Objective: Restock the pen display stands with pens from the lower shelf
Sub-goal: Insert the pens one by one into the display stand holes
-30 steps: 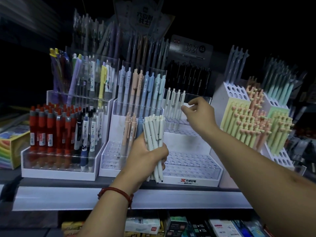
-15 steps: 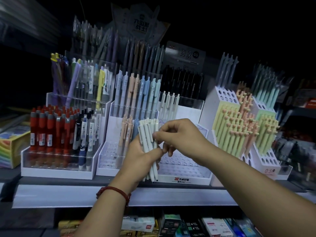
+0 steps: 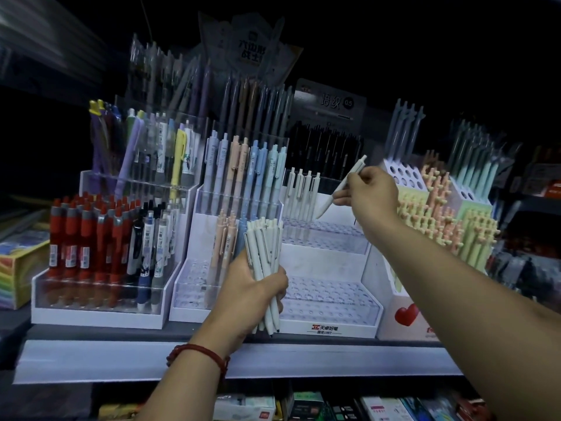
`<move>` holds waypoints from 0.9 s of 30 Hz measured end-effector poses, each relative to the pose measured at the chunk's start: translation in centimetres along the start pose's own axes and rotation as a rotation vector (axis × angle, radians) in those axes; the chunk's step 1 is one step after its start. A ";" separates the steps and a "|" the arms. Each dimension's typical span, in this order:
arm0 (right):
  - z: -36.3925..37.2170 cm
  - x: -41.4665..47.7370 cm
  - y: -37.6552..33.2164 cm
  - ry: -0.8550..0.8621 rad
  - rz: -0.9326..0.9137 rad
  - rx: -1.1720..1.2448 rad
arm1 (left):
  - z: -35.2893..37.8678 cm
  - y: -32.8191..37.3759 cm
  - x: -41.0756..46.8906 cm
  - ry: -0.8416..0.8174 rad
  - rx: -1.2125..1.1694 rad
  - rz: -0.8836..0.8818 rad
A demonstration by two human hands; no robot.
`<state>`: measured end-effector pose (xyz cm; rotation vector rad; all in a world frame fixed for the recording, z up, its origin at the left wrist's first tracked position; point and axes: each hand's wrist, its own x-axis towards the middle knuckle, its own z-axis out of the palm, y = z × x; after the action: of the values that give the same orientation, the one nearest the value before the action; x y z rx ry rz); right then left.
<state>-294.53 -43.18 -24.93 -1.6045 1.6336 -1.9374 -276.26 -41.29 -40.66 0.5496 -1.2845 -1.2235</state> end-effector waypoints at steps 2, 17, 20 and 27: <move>0.3 0.3 0.9 -0.014 -0.007 -0.069 | 0.0 -0.2 0.1 0.002 0.000 -0.002; 1.8 2.0 2.8 -0.185 -0.019 -0.322 | 0.0 -0.2 0.1 -0.005 0.002 0.014; 2.2 2.1 2.5 -0.213 -0.031 -0.395 | -0.1 -0.1 0.1 -0.008 0.010 0.020; 2.7 2.9 1.8 -0.288 -0.036 -0.489 | -0.1 -0.2 0.2 -0.022 0.013 0.025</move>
<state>-294.55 -47.48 -24.97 -1.9741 2.0580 -1.2932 -276.29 -41.54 -40.79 0.5299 -1.3148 -1.2042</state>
